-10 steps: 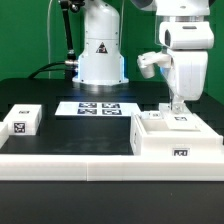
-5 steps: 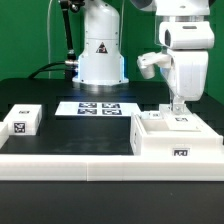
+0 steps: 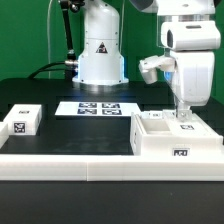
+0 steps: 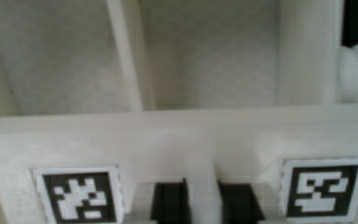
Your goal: Assemble cabinet
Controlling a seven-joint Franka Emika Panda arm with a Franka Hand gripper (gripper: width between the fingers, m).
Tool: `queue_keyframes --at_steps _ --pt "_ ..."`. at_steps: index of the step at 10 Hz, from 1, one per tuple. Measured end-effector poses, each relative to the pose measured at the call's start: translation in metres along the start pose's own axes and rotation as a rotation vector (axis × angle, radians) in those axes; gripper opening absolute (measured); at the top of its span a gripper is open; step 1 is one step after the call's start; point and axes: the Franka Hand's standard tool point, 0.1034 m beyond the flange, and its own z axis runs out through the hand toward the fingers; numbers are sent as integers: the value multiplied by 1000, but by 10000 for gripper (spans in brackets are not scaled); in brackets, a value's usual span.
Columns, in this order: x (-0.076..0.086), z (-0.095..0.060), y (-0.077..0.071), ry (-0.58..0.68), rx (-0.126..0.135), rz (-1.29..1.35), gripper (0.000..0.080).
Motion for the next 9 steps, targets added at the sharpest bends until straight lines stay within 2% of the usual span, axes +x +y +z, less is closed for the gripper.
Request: queue_keyframes --at_steps 2,7,9 --pt "1 0 12 7 -17 7 70" --pt "0 0 12 4 -13 7 70" --pt "-1 0 12 4 -13 7 345"
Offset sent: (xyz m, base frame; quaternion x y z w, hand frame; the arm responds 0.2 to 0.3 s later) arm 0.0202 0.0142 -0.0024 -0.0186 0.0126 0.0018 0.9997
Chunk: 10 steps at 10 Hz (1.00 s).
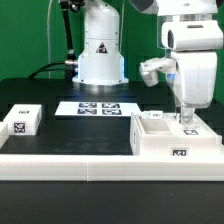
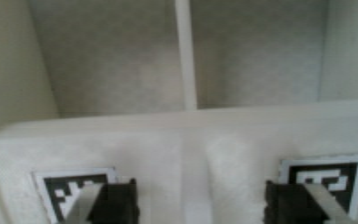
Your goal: Assemble cabinet
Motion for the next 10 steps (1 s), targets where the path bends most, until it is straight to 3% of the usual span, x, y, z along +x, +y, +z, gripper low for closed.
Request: queue_keyframes --at_steps 2,3,4,7,10 --pt "0 0 0 0 0 0 649" --pt "0 0 0 0 0 0 649" --pt "0 0 0 0 0 0 776" --pt "1 -3 -3 -3 2 17 795" --pt "-2 -23 -31 -24 4 11 797"
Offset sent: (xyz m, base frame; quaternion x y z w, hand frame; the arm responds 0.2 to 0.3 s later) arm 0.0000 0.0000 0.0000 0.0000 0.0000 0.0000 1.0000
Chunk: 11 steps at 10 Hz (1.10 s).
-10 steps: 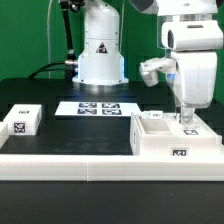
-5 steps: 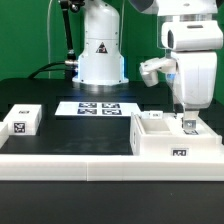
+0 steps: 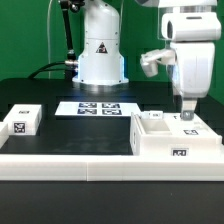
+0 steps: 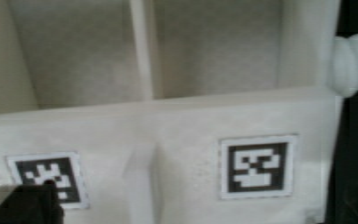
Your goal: Assemble cabinet
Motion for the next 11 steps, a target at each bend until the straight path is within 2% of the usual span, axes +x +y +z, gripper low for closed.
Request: queue_keyframes --at_steps 1,2,3,8,9,10,11 --pt "-3 -5 -8 -4 -4 -1 797" --pt "-8 -4 -21 -10 3 0 797" --pt "-10 0 -26 -9 7 2 797" --pt "-10 1 -27 -9 10 3 797" --pt "-11 6 -37 -5 6 9 797" --pt "-15 11 -58 -10 21 9 797" --pt "-18 14 -74 -8 17 5 797"
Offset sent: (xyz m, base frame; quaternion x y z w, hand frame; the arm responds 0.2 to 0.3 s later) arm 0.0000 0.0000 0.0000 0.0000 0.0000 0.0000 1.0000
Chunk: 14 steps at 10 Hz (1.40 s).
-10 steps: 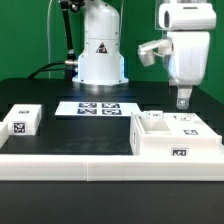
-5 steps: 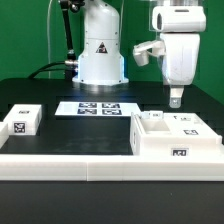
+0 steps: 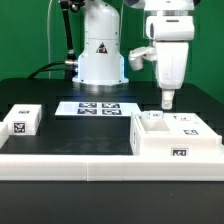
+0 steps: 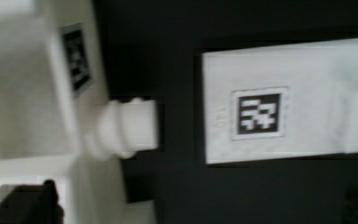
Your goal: Assemble cabinet
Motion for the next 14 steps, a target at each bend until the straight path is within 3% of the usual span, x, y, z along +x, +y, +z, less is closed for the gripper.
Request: queue_keyframes --at_steps 3,6,8,11,14 --pt "-5 8 -27 -6 19 36 797" --pt "-5 9 -26 -5 19 37 797" --pt "-4 20 -45 15 9 42 797" --pt "-2 32 -52 47 -20 44 797" --pt "-3 42 -56 53 -7 48 797"
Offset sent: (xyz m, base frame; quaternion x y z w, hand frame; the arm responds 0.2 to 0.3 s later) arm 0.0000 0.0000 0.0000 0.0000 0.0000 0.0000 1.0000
